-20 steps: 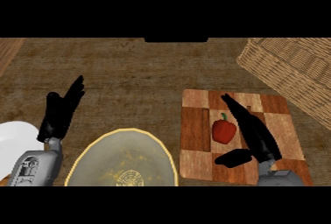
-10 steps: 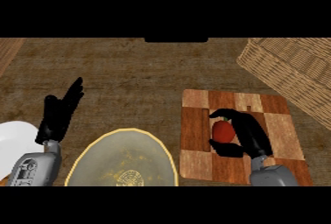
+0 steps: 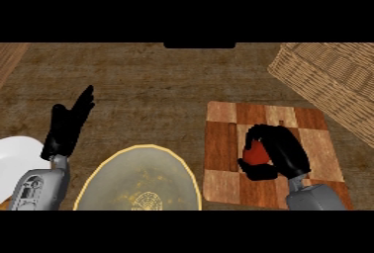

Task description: Pick the bell pepper from the cutting board and place it in the basket

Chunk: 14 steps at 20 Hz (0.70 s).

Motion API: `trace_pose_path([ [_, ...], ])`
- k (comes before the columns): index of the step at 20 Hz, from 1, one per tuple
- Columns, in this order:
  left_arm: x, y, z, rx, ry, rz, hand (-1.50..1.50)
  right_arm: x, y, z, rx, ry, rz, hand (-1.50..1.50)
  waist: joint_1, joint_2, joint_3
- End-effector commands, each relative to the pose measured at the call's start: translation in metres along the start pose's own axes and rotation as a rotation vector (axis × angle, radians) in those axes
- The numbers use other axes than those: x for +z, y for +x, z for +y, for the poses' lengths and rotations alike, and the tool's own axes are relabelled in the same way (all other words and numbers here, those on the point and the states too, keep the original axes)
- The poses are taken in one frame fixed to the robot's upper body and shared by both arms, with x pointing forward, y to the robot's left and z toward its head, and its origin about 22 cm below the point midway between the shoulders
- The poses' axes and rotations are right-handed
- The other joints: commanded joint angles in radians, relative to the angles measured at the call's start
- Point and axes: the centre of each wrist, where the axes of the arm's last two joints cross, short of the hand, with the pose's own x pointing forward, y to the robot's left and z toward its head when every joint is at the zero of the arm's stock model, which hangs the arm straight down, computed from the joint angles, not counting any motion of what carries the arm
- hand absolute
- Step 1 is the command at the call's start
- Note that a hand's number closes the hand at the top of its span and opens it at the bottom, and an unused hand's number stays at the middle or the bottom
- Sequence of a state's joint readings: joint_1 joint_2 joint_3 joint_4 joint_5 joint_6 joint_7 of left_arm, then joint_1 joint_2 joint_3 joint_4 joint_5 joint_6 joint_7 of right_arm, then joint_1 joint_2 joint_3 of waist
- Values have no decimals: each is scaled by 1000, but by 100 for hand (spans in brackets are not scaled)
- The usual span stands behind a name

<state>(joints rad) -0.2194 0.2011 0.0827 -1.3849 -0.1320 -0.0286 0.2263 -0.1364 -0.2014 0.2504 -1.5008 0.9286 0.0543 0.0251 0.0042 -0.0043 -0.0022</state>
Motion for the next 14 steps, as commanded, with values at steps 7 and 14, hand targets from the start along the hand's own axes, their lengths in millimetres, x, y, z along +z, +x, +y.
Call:
trace_pose_path([
  [7, -4, 0, 3, 2, 18, 0, 0, 23, -32, -41, 470, 297, -387, 150, -10, 4, 2],
  [14, 4, -2, 7, 14, 11, 15, 0, 57, -14, -87, 97, 247, -437, 150, -25, -2, 1],
])
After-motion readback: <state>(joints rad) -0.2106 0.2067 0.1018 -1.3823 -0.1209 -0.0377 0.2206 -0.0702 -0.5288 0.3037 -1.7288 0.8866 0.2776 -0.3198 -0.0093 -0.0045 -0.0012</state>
